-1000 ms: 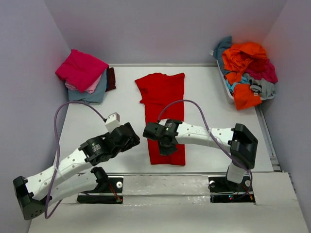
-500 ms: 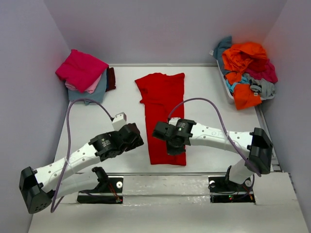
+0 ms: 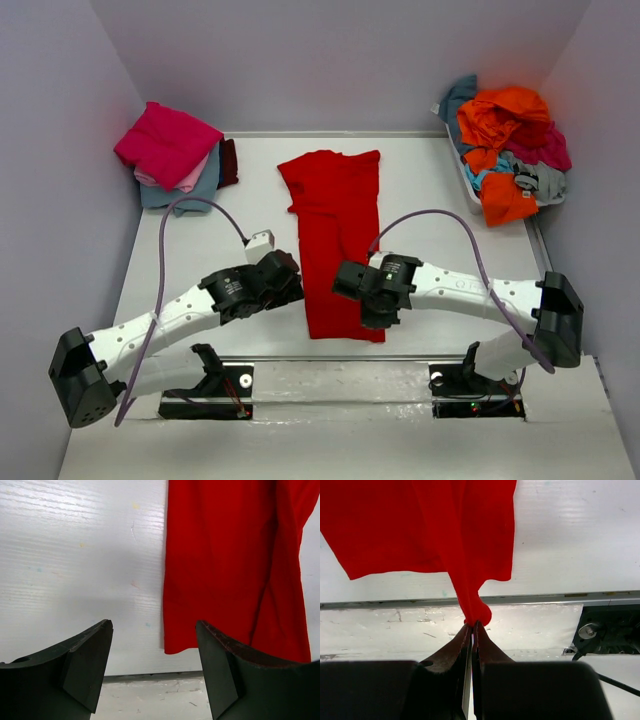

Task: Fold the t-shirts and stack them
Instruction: Fold the tshirt

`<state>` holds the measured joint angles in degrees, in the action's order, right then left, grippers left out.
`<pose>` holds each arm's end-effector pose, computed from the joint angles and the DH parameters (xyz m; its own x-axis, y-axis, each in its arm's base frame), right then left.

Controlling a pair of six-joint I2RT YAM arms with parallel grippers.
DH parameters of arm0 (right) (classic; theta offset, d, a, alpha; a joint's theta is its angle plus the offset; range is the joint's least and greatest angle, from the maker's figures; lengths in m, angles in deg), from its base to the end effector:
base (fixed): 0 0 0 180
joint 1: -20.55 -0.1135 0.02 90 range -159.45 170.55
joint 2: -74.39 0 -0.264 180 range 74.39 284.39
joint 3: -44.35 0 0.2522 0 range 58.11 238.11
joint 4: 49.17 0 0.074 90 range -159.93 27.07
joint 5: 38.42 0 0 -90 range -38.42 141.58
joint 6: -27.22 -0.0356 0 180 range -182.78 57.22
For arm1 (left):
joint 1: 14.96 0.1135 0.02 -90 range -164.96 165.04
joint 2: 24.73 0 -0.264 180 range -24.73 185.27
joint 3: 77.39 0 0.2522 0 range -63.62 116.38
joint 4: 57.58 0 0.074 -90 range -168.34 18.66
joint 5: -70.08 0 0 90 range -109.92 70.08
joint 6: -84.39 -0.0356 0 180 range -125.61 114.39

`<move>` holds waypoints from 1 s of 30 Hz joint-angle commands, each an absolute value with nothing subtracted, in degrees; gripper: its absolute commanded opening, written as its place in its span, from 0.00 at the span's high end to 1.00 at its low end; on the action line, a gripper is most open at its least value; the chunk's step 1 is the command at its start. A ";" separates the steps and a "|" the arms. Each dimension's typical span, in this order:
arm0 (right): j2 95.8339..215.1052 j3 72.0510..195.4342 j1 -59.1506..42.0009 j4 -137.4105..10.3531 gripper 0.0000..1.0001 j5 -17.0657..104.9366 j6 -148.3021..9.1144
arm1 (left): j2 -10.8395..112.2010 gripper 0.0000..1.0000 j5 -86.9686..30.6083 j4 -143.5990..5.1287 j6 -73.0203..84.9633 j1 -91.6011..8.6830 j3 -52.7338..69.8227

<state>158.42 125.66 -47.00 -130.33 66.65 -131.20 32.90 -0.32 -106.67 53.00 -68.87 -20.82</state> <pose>0.1063 0.2331 0.2563 -0.9597 0.0287 -0.2796 0.0287 0.9996 0.0041 0.1273 -0.1544 0.2493 -0.7773 -0.2988 -0.5536 -0.0555 0.9091 -0.4129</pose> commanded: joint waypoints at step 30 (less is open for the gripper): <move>164.22 132.56 -47.65 -128.05 0.92 69.59 -130.89 | 38.47 0.21 -6.91 -101.58 48.44 -69.54 -23.19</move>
